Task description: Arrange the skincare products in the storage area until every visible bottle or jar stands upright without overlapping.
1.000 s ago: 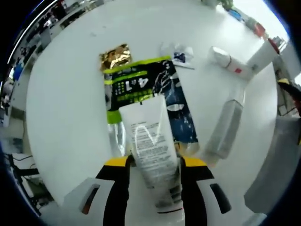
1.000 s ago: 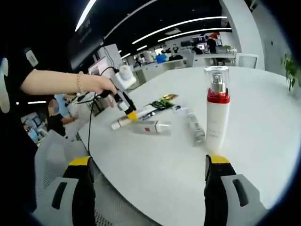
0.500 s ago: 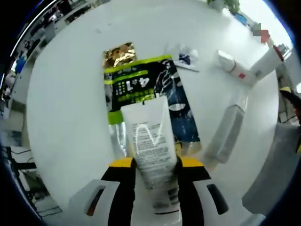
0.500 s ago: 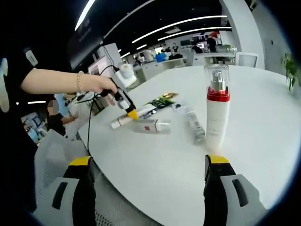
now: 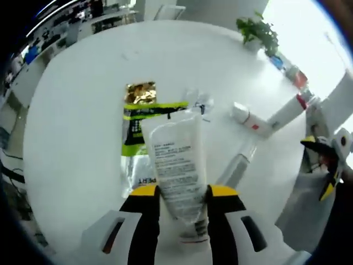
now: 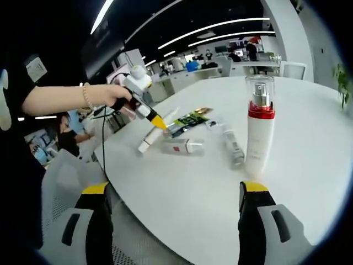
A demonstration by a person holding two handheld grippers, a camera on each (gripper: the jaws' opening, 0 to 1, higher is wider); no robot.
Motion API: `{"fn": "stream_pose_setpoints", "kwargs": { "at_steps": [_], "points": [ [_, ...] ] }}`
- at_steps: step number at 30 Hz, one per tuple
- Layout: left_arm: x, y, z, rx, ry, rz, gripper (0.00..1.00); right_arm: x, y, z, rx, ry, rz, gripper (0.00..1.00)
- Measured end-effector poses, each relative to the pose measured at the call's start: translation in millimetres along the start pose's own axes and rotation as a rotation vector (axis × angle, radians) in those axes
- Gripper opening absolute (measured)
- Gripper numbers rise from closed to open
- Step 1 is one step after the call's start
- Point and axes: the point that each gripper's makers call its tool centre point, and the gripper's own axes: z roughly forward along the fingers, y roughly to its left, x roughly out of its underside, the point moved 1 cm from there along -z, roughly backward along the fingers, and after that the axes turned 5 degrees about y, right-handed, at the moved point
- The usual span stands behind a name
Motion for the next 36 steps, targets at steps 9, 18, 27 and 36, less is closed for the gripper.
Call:
{"fn": "stream_pose_setpoints", "kwargs": {
  "at_steps": [9, 18, 27, 36],
  "points": [
    [4.3, -13.3, -23.3, 0.035, -0.085, -0.019, 0.32, -0.5, 6.4, 0.7, -0.022, 0.001, -0.037, 0.94],
    [-0.8, -29.8, -47.3, 0.089, -0.22, -0.071, 0.32, 1.8, 17.1, 3.5, -0.062, 0.022, -0.085, 0.93],
    [-23.4, -55.4, -77.0, 0.213, -0.38, -0.142, 0.32, -10.5, 49.9, -1.3, -0.266, -0.037, -0.115, 0.94],
    [-45.3, -120.1, -113.0, 0.465, -0.509, -0.012, 0.32, -60.7, 70.6, -23.4, -0.436, -0.173, -0.091, 0.94]
  ]
}}
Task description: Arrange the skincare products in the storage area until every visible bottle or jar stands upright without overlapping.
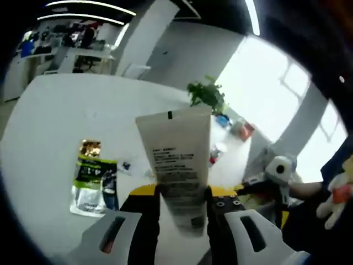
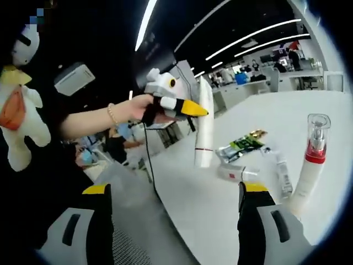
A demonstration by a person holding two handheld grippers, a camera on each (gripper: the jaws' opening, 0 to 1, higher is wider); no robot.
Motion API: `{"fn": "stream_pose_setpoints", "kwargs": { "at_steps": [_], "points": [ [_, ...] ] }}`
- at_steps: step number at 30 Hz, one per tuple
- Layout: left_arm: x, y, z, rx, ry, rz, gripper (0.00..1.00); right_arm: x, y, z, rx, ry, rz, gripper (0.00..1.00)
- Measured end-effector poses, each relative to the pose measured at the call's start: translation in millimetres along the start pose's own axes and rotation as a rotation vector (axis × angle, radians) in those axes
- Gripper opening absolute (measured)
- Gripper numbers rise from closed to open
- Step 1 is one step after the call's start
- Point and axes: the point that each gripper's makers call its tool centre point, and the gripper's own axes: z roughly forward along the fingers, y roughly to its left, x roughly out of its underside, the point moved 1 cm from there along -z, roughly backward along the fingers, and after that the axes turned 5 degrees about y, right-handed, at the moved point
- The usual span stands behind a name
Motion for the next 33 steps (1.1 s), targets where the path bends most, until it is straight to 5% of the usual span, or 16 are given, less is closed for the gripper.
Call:
{"fn": "stream_pose_setpoints", "kwargs": {
  "at_steps": [7, 11, 13, 20, 24, 27, 30, 33],
  "points": [
    [-9.1, -68.2, -0.3, 0.281, -0.076, 0.104, 0.32, -39.3, 9.5, -14.3, -0.089, -0.136, 0.042, 0.88],
    [-12.9, -103.8, -6.3, 0.417, -0.098, 0.152, 0.32, -49.7, 12.6, -17.2, -0.091, -0.11, -0.023, 0.88],
    [-15.9, -116.8, -8.7, 0.468, -0.109, 0.156, 0.32, -61.4, 15.7, -18.1, -0.11, -0.147, -0.005, 0.88],
    [-22.2, -163.0, -18.0, 0.67, -0.143, 0.178, 0.32, -125.6, 31.7, -31.0, -0.275, -0.376, 0.029, 0.78],
    [-19.2, -178.1, -16.6, 0.725, -0.135, 0.181, 0.32, -134.8, 22.7, -23.0, -0.293, -0.377, 0.024, 0.76],
    [-13.7, -185.7, -13.8, 0.751, -0.117, 0.191, 0.31, -137.3, 34.9, -21.2, -0.413, -0.371, 0.025, 0.64],
    [-9.6, -193.6, -13.3, 0.773, -0.1, 0.197, 0.31, -138.3, 45.9, -23.0, -0.519, -0.367, 0.021, 0.41],
    [-6.8, -201.9, -17.3, 0.812, -0.095, 0.201, 0.31, -140.1, 62.1, -28.7, -0.622, -0.37, 0.031, 0.37]
  ]
}}
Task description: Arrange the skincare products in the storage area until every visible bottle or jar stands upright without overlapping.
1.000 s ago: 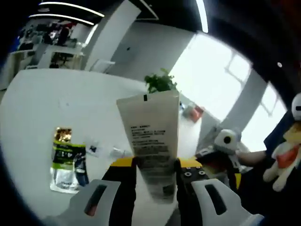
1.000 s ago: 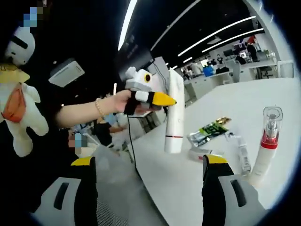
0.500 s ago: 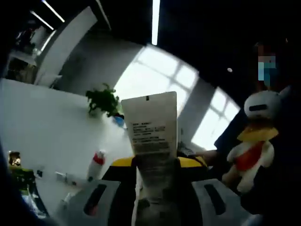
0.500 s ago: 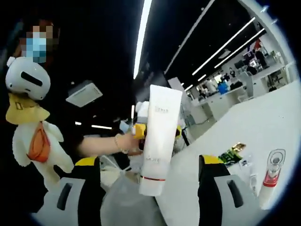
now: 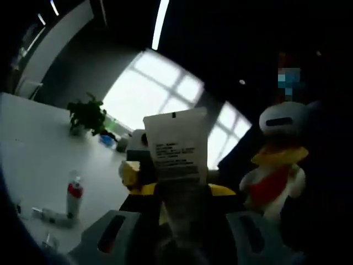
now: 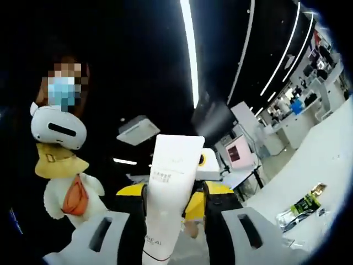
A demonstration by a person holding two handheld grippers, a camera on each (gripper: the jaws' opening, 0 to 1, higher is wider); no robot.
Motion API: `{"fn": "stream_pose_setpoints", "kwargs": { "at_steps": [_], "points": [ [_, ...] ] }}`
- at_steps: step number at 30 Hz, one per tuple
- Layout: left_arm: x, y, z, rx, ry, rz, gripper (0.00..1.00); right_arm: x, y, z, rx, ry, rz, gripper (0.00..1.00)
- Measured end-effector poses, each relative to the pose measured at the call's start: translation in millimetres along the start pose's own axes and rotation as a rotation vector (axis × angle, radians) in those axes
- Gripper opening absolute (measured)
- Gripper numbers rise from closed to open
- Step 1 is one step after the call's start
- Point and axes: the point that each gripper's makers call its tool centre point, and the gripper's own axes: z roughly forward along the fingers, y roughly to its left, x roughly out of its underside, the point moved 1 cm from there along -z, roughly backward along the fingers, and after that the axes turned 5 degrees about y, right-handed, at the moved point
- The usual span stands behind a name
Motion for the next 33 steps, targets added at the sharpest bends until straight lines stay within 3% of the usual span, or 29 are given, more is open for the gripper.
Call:
{"fn": "stream_pose_setpoints", "kwargs": {
  "at_steps": [3, 12, 20, 23, 25, 27, 30, 33],
  "points": [
    [0.5, -7.2, 2.7, 0.041, -0.01, -0.007, 0.31, -3.8, 10.9, -2.3, -0.073, -0.009, 0.034, 0.29],
    [0.5, -23.9, 14.4, 0.184, -0.044, -0.071, 0.31, -7.0, 24.8, 0.8, -0.133, 0.007, 0.016, 0.25],
    [5.2, -33.7, 15.0, 0.261, -0.054, -0.112, 0.3, -9.1, 33.5, -0.5, -0.132, 0.016, 0.037, 0.16],
    [9.7, -39.4, 11.7, 0.294, -0.045, -0.097, 0.28, -9.1, 39.4, 2.7, -0.122, 0.022, -0.039, 0.12],
    [9.9, -32.0, 7.2, 0.245, -0.068, -0.113, 0.28, -17.0, 39.6, 1.1, -0.082, -0.009, -0.095, 0.1],
    [10.9, -26.9, 4.1, 0.212, -0.083, -0.136, 0.25, -17.9, 38.3, -2.7, -0.048, 0.009, -0.141, 0.09],
    [9.1, -23.8, 3.7, 0.197, -0.1, -0.152, 0.24, -17.8, 34.4, -4.4, -0.01, 0.013, -0.129, 0.08],
    [7.3, -13.5, 4.8, 0.089, -0.1, -0.091, 0.21, -20.9, 23.7, -9.8, 0.071, 0.014, -0.158, 0.08]
  ]
}}
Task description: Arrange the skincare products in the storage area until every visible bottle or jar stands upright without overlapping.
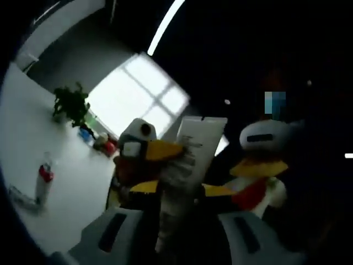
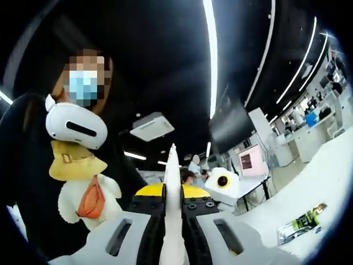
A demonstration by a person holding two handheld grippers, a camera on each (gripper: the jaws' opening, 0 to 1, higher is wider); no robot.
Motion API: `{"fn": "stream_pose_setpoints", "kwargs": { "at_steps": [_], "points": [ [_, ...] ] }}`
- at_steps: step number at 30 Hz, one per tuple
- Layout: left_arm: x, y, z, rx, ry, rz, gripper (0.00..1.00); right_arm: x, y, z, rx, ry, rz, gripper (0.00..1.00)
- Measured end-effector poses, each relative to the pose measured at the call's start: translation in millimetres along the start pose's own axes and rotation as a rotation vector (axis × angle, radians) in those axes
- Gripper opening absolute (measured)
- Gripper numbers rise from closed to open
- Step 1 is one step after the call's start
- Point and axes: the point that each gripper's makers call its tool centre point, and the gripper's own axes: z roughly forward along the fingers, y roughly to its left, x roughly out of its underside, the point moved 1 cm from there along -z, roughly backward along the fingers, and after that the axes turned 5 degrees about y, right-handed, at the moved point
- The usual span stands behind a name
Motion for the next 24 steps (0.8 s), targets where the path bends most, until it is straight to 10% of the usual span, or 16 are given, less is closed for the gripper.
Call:
{"fn": "stream_pose_setpoints", "kwargs": {
  "at_steps": [6, 15, 24],
  "points": [
    [-29.1, 16.3, -6.7, -0.233, -0.116, 0.08, 0.21, 20.9, -29.9, -8.8, 0.227, 0.175, -0.101, 0.07],
    [15.0, 57.6, -11.3, -0.579, 0.194, 0.289, 0.16, 29.7, -38.1, -9.8, 0.261, 0.218, -0.105, 0.07],
    [16.5, 65.0, -17.6, -0.634, 0.46, 0.433, 0.22, 42.5, -41.1, -6.7, 0.274, 0.263, -0.116, 0.08]
  ]
}}
